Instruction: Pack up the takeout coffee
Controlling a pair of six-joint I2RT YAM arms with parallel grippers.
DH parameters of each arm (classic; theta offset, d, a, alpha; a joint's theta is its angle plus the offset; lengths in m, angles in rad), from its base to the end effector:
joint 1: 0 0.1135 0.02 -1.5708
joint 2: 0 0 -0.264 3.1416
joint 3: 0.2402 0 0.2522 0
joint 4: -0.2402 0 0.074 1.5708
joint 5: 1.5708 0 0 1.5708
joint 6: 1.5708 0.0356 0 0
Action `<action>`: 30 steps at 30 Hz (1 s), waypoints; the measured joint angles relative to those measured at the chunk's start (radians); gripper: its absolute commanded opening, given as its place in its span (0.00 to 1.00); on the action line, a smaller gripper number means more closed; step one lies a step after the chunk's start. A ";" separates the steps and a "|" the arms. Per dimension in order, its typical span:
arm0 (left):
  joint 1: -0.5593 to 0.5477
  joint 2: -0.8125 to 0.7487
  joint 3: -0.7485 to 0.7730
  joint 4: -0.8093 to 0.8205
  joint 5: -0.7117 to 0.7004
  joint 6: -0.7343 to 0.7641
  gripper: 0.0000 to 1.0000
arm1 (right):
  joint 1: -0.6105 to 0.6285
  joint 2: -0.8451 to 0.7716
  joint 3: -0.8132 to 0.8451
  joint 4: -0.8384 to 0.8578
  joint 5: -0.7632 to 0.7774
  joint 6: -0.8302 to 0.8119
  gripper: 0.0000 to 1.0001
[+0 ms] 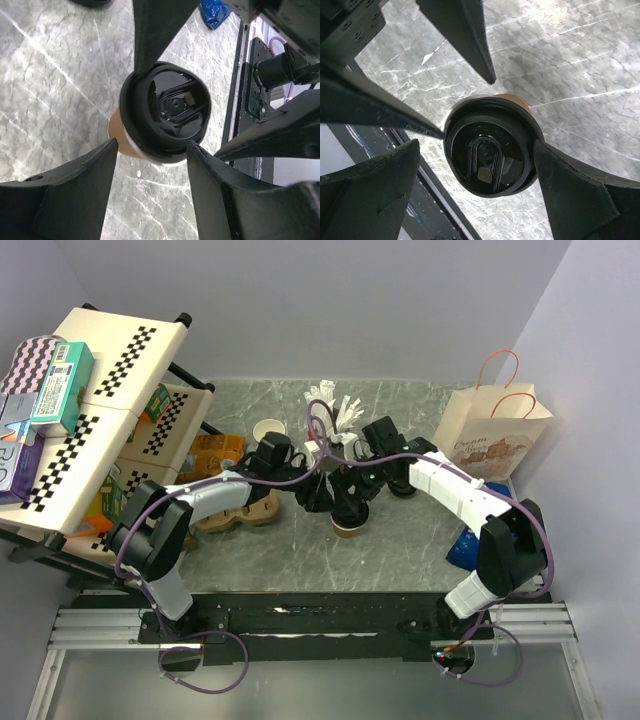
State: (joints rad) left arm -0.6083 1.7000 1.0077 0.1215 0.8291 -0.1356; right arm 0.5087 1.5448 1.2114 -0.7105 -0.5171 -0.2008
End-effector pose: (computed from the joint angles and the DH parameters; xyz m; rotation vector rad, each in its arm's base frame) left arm 0.2832 -0.2292 0.2121 1.0075 1.9723 -1.3103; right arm 0.2683 0.1698 0.2632 -1.0745 2.3682 0.7852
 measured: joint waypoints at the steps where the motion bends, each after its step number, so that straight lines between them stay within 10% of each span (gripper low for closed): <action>1: 0.005 0.000 -0.003 -0.002 0.003 0.000 0.63 | 0.003 0.000 0.000 0.000 -0.001 0.000 1.00; 30: 0.029 -0.024 -0.032 -0.037 0.020 -0.008 0.66 | -0.050 -0.140 -0.006 0.024 -0.079 -0.025 1.00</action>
State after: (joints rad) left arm -0.5793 1.6760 0.9752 0.0849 0.8490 -0.1432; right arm 0.4583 1.4048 1.2057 -0.6865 -0.5964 -0.2256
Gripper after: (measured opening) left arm 0.661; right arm 0.997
